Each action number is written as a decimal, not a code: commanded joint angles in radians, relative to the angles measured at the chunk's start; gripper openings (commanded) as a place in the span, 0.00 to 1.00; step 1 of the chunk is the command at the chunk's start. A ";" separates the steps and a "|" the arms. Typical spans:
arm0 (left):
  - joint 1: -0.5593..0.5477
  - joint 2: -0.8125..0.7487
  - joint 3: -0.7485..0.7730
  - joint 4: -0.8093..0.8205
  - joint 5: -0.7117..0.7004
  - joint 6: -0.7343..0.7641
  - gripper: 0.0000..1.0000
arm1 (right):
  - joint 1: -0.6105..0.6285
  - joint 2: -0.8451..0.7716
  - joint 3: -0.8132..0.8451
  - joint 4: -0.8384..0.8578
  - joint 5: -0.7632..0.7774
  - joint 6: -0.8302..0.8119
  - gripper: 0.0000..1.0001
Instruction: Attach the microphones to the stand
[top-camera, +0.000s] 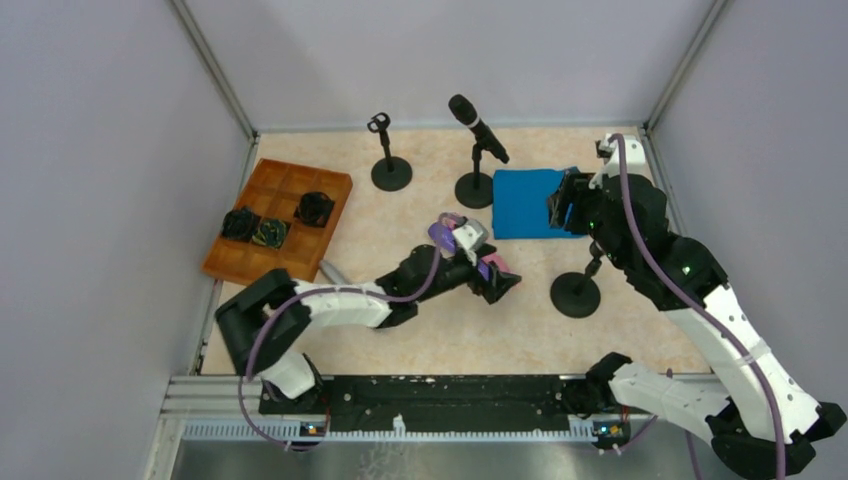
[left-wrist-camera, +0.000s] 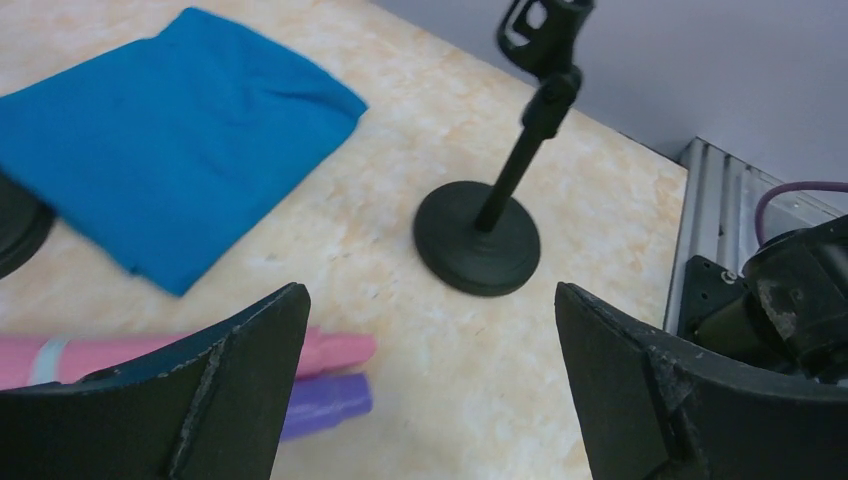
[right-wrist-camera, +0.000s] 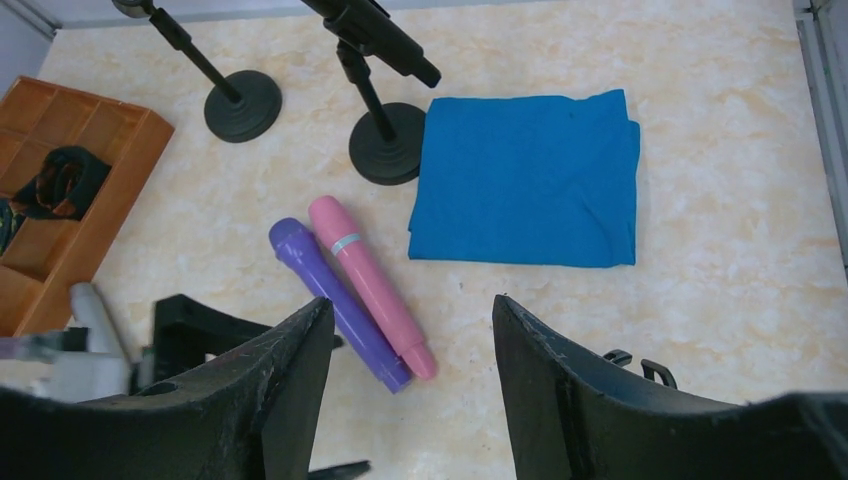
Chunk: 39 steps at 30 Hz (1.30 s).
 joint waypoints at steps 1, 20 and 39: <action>-0.080 0.184 0.179 0.289 0.018 0.078 0.97 | -0.010 -0.028 0.021 -0.008 -0.028 -0.025 0.59; -0.192 0.668 0.649 0.303 -0.019 0.060 0.98 | -0.009 -0.124 0.004 -0.064 -0.002 -0.069 0.59; -0.194 0.840 0.868 0.172 -0.048 0.031 0.70 | -0.010 -0.154 -0.017 -0.078 -0.003 -0.072 0.59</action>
